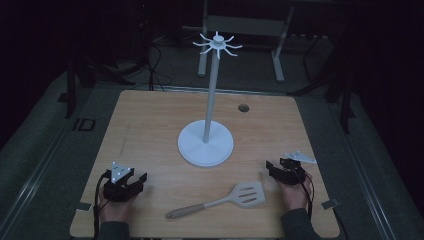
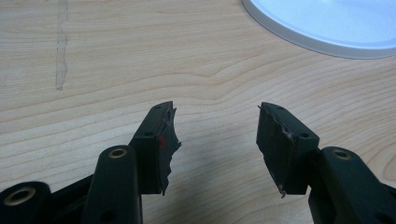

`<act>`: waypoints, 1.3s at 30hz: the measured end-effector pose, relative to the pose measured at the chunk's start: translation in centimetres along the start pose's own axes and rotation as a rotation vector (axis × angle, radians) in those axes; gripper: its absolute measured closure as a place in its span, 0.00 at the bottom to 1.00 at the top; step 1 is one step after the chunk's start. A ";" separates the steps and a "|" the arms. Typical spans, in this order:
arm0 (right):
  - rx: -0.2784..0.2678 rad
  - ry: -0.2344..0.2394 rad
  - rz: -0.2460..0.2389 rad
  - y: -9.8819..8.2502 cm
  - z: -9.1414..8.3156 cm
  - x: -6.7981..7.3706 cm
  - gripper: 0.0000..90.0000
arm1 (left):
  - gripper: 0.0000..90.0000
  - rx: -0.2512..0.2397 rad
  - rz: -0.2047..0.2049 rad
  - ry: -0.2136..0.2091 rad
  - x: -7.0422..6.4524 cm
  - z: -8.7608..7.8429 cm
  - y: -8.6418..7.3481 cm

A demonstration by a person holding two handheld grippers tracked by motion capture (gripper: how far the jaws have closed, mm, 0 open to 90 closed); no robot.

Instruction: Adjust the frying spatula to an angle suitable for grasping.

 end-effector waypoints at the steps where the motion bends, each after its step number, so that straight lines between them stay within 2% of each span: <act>1: -0.003 0.006 -0.017 0.1 -0.4 0.3 0.48 | 0.52 0.000 0.002 -0.001 0.0 0.0 0.0; 4: -0.001 0.015 -0.042 0.2 -1.1 0.9 0.53 | 0.52 0.000 0.004 0.000 0.0 0.0 0.0; 7: -0.009 0.078 -0.090 0.6 -2.3 2.4 0.63 | 0.52 0.001 0.002 0.003 0.0 -0.1 0.0; 8: -0.011 0.115 -0.120 0.6 -2.8 3.2 0.68 | 0.52 0.001 0.001 0.002 0.0 0.0 0.0; 12: -0.009 0.166 -0.187 0.5 -4.0 4.7 0.79 | 0.52 0.001 0.001 0.001 0.0 0.0 0.0; 14: -0.004 0.206 -0.222 0.4 -4.6 5.5 0.86 | 0.52 0.001 0.002 0.001 0.0 0.0 0.0; 17: 0.018 0.256 -0.243 -0.1 -5.1 6.4 0.98 | 0.52 0.001 0.002 0.002 0.0 -0.1 0.0; 22: 0.063 0.314 -0.304 -1.6 -5.4 7.9 1.00 | 0.52 0.002 0.003 0.001 0.0 0.0 0.0; 27: 0.106 0.338 -0.391 -3.5 -5.4 9.5 1.00 | 0.52 0.001 0.002 0.002 0.0 -0.1 0.0; 28: 0.106 0.338 -0.391 -3.5 -5.4 9.5 1.00 | 0.52 0.001 0.002 0.002 0.0 -0.1 0.0; 30: 0.140 0.340 -0.436 -4.7 -5.2 10.1 1.00 | 0.52 -0.001 0.003 0.002 0.0 -0.1 0.0; 32: 0.157 0.338 -0.458 -5.2 -5.0 10.1 1.00 | 0.52 -0.001 0.002 0.002 0.0 -0.1 0.0; 39: 0.194 0.321 -0.452 -6.0 -4.5 9.4 1.00 | 0.52 0.000 0.002 0.002 0.0 -0.1 0.0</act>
Point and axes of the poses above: each handheld gripper's, and its own axes: z roughly forward along the jaws, y roughly out of its top, x roughly to its left, the point moved 9 cm from there along z, roughly forward along the jaws, and after that the axes turned 14 degrees about z, right-handed, at the moved point
